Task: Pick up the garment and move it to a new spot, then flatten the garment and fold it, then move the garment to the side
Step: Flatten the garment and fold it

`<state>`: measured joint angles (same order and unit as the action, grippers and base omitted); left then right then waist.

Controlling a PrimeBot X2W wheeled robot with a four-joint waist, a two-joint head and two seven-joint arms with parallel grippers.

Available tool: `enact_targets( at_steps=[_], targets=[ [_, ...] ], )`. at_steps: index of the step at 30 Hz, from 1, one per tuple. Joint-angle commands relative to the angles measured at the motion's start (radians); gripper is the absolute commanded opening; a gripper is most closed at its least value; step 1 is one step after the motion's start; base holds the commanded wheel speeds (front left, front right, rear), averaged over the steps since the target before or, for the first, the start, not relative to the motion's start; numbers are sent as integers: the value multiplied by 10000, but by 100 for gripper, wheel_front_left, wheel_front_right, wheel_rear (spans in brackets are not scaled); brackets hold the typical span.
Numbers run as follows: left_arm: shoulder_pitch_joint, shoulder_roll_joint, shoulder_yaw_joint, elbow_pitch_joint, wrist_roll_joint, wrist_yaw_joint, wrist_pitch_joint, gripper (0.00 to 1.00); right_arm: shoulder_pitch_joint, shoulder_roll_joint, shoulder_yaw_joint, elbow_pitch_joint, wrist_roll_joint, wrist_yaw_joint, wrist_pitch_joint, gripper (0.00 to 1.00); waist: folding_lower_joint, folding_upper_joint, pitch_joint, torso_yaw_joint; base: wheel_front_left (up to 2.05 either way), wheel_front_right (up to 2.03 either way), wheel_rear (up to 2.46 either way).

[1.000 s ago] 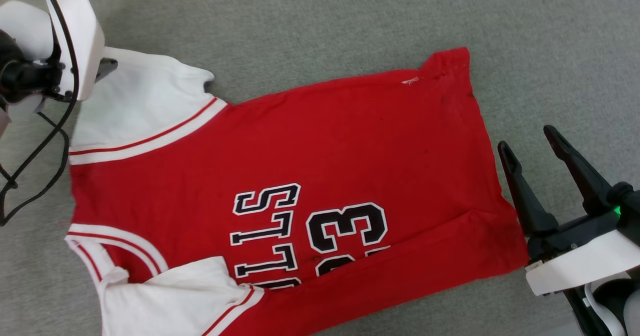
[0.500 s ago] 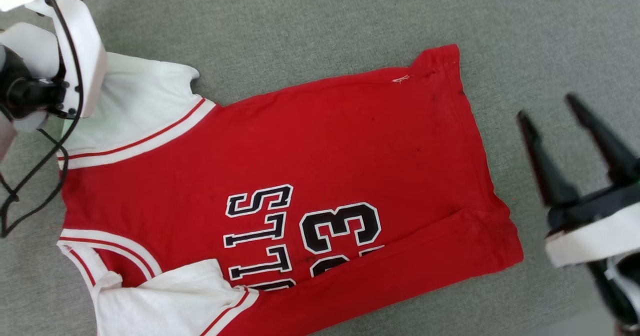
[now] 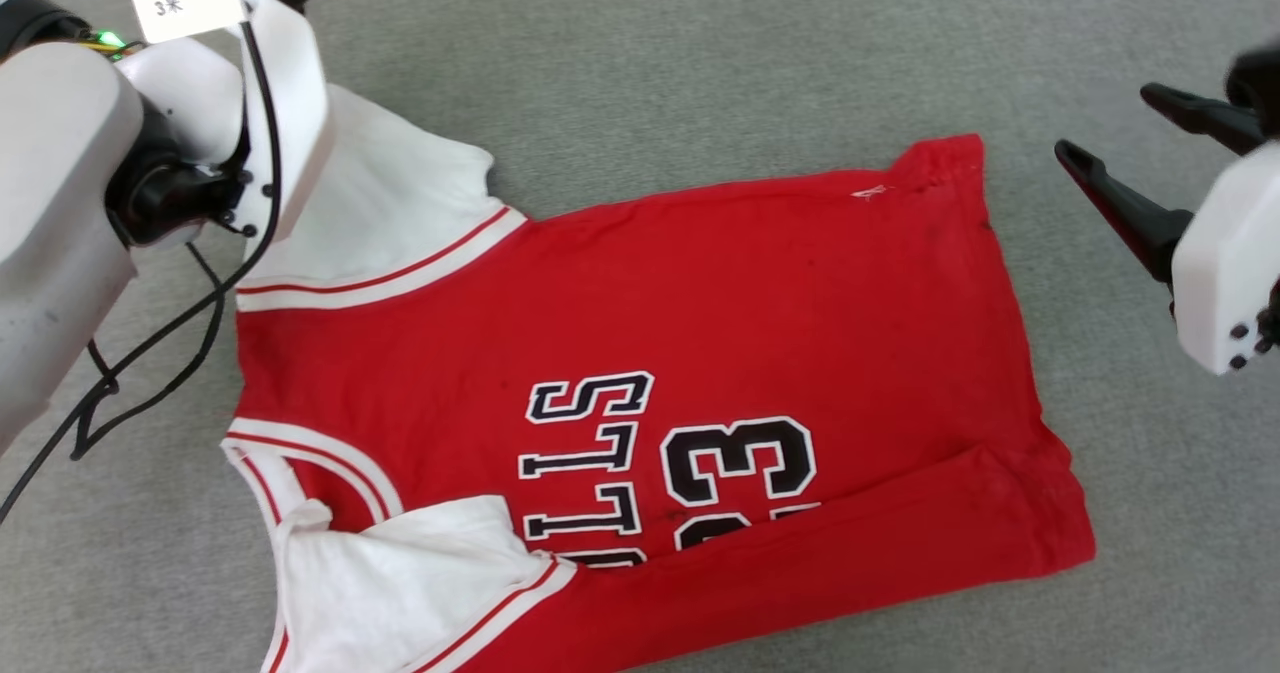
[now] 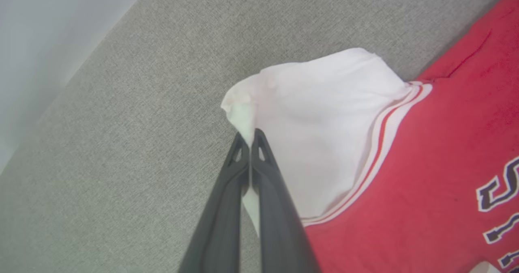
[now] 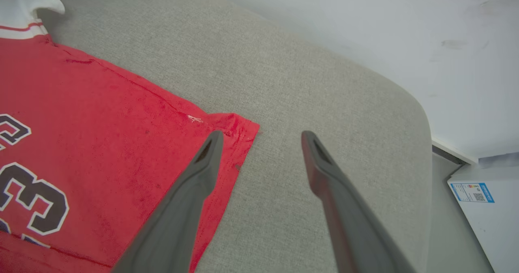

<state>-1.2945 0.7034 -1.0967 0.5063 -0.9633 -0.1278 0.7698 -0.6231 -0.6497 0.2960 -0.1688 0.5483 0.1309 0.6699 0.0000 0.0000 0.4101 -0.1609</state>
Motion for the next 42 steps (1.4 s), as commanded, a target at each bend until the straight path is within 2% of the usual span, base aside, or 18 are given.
enact_targets(
  at_steps=[1,6,11,19,25,28,29,30,36,42],
  targets=[
    [-118,-51,-73,-157,49,-6,-100,0,-579,-286,381,308,324,-5,664,100,0,0,-40,220,0,0,0],
    [-332,-143,-215,-666,123,-16,-393,0,-1929,-802,1716,1499,1256,-5,2710,100,0,0,125,643,0,0,0],
    [-568,-263,-431,-1119,181,-11,-556,0,-2790,-693,2466,2782,1584,-4,3496,100,0,0,423,1072,0,0,0],
    [-927,-294,-655,-1663,164,-13,-863,0,-3426,9,3025,4787,1329,-4,3138,100,0,0,916,1524,0,0,0],
    [-993,-173,-751,-1852,118,-14,-1055,0,-3044,348,4015,5488,1539,10,2946,100,0,0,1103,1577,0,0,0],
    [-996,-100,-813,-1894,86,-14,-1149,0,-3005,299,4381,5799,1715,10,2682,100,0,0,1117,1561,0,0,0],
    [-986,-76,-826,-1892,45,-14,-1189,0,-3050,265,4432,5882,1751,10,2545,46,0,0,1103,1548,0,0,0],
    [-963,-64,-839,-1881,7,-14,-1236,0,-3128,234,4470,5950,1780,9,2334,0,0,0,1072,1532,0,0,0],
    [-664,41,-898,-1867,-156,-14,-1711,0,-3453,41,4345,6205,2261,-5,1106,0,0,0,516,1520,0,0,0],
    [-77,209,-1075,-2167,-377,-15,-2162,0,-3185,-267,4652,5919,2710,-5,-55,0,0,0,-453,1578,0,0,0]
  ],
)
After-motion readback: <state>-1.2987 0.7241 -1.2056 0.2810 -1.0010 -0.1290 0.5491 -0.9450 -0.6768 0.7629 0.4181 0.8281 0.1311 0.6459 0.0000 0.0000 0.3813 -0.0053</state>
